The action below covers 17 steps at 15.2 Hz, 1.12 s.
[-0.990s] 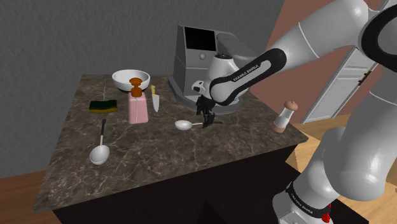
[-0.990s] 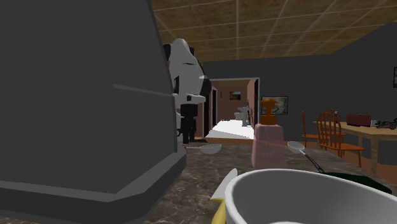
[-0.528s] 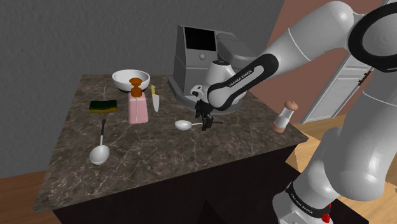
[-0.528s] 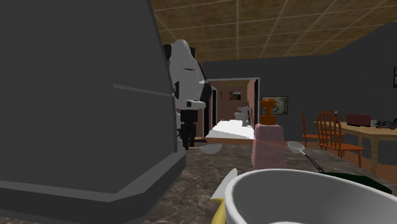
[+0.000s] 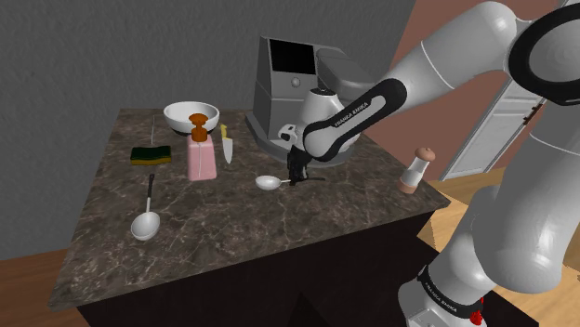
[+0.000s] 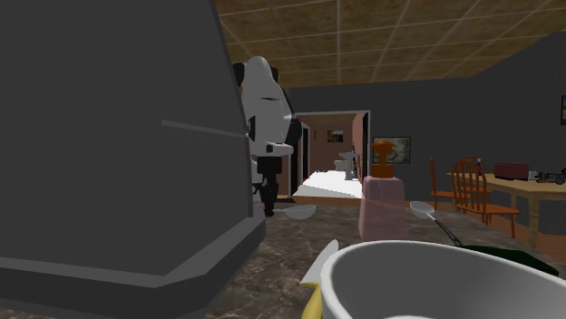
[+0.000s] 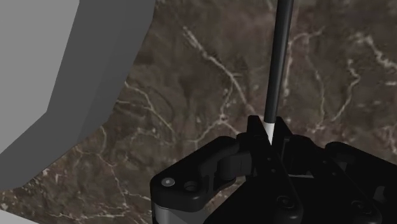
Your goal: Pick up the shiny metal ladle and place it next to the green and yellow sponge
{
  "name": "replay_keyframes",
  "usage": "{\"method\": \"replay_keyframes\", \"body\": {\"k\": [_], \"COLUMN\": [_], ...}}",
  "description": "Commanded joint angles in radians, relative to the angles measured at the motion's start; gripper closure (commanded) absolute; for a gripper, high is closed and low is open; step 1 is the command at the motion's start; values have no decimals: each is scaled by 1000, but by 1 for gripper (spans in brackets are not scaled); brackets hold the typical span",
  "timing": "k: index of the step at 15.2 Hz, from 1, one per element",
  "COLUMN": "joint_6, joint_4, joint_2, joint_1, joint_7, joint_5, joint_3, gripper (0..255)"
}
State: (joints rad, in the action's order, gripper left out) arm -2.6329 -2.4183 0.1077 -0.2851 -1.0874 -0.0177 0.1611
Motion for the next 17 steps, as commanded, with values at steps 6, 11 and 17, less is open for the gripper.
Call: {"method": "replay_keyframes", "body": {"k": [6,11,17], "joint_6": [0,68,151], "joint_4": [0,12,33], "joint_2": [0,-57,-119], "joint_1": [0,-2,-3], "joint_7": [0,9,16], "joint_5": [0,-14,-27], "joint_3": [0,3,3], "gripper": [255,255,255]}}
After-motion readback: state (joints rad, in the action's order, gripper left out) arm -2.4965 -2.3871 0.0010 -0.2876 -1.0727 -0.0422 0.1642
